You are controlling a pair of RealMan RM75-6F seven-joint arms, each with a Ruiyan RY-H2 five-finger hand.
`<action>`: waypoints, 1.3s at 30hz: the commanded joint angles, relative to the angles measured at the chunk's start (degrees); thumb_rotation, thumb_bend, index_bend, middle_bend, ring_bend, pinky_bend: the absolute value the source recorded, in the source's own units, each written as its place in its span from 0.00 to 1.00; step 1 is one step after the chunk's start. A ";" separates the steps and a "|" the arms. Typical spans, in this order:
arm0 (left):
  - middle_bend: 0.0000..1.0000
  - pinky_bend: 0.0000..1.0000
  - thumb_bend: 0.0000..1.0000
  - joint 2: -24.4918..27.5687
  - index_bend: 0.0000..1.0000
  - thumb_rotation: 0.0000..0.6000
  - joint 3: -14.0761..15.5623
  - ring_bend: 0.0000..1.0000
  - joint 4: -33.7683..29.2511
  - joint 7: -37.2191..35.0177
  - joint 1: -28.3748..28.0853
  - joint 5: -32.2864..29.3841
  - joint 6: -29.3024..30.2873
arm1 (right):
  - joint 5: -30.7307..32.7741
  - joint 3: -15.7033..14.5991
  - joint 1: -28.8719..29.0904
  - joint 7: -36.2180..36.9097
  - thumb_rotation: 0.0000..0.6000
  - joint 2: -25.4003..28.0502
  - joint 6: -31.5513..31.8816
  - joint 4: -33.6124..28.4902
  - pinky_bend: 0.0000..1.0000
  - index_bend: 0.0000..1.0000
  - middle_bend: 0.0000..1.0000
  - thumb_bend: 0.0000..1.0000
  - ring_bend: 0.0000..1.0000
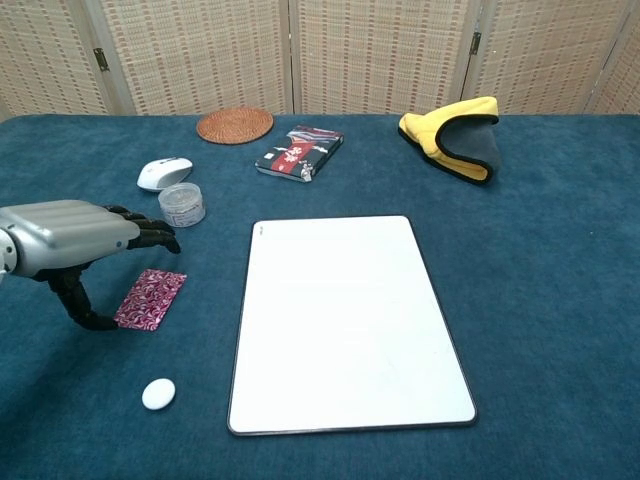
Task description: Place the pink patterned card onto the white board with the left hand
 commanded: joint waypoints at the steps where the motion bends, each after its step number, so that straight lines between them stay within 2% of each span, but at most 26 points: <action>1: 0.05 0.00 0.27 -1.04 0.15 1.00 0.80 0.02 1.13 -0.29 -0.41 -0.43 0.63 | -0.07 -0.04 0.01 0.11 1.00 -0.04 -0.07 0.10 0.03 0.35 0.23 0.04 0.22; 13: 0.05 0.00 0.27 -2.76 0.17 1.00 2.06 0.02 3.97 -1.75 -2.32 -4.08 0.59 | -0.01 -0.12 -0.40 0.55 1.00 -0.06 0.27 0.43 0.03 0.35 0.23 0.04 0.22; 39: 0.05 0.00 0.28 -4.21 0.28 1.00 3.81 0.04 5.60 -4.63 -3.77 -3.12 2.66 | 0.13 -0.14 -0.78 0.60 1.00 0.00 0.35 0.28 0.03 0.35 0.23 0.04 0.22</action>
